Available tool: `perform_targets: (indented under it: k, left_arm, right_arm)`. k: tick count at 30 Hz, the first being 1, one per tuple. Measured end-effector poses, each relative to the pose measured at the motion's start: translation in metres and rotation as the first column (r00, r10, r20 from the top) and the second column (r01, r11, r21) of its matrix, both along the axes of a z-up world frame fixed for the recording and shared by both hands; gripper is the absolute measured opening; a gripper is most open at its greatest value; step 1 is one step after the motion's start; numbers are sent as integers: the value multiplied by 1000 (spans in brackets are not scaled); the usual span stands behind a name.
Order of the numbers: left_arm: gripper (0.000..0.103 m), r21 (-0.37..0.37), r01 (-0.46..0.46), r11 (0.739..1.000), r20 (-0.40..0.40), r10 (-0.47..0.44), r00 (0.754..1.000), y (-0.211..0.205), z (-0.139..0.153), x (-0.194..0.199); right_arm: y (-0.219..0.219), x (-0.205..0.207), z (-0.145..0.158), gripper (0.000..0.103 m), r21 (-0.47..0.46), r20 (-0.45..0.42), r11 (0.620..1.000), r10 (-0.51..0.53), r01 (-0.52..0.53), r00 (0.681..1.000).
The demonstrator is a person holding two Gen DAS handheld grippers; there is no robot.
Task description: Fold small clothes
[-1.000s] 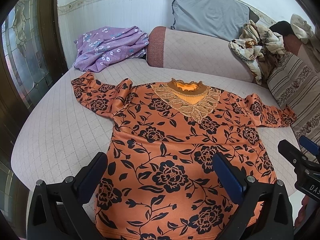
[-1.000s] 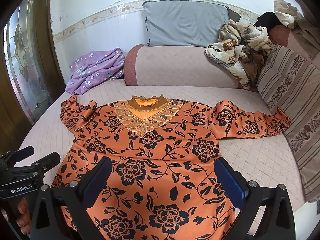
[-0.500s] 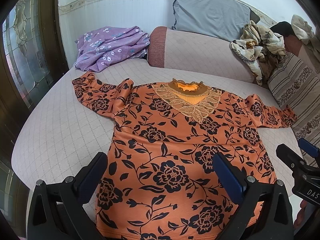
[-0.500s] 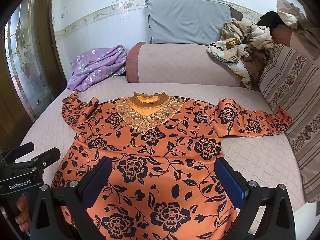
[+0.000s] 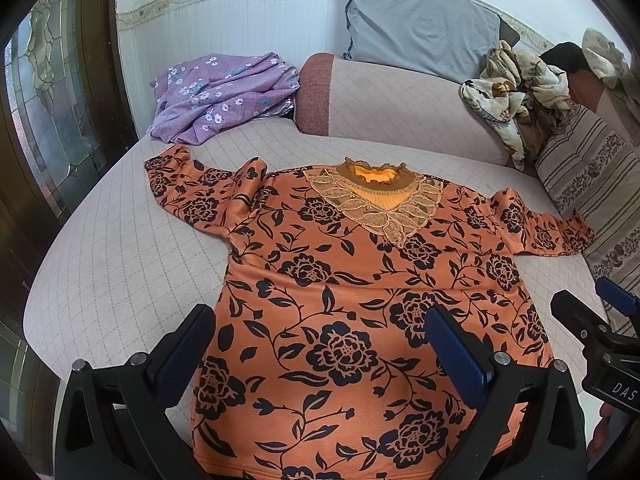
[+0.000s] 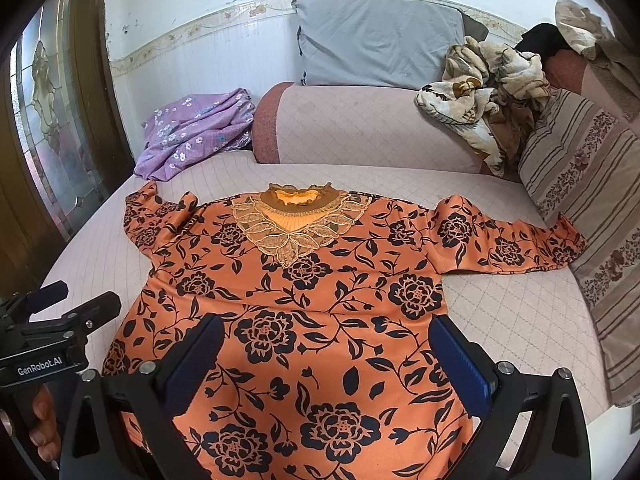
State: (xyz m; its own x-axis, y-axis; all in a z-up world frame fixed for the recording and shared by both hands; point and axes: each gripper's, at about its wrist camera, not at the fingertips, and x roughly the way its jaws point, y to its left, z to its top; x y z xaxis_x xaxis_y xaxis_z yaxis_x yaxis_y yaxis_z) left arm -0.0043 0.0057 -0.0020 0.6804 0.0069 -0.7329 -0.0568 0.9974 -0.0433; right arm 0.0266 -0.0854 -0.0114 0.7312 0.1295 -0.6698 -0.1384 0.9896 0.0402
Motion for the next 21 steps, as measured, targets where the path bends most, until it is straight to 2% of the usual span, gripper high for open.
perform_targets:
  k: [21]
  left_arm:
    - [103, -1, 1, 1000, -1, -1, 1000, 0, 2, 2]
  right_arm:
    - [4, 2, 0, 103, -4, -7, 1000, 13, -13, 1000]
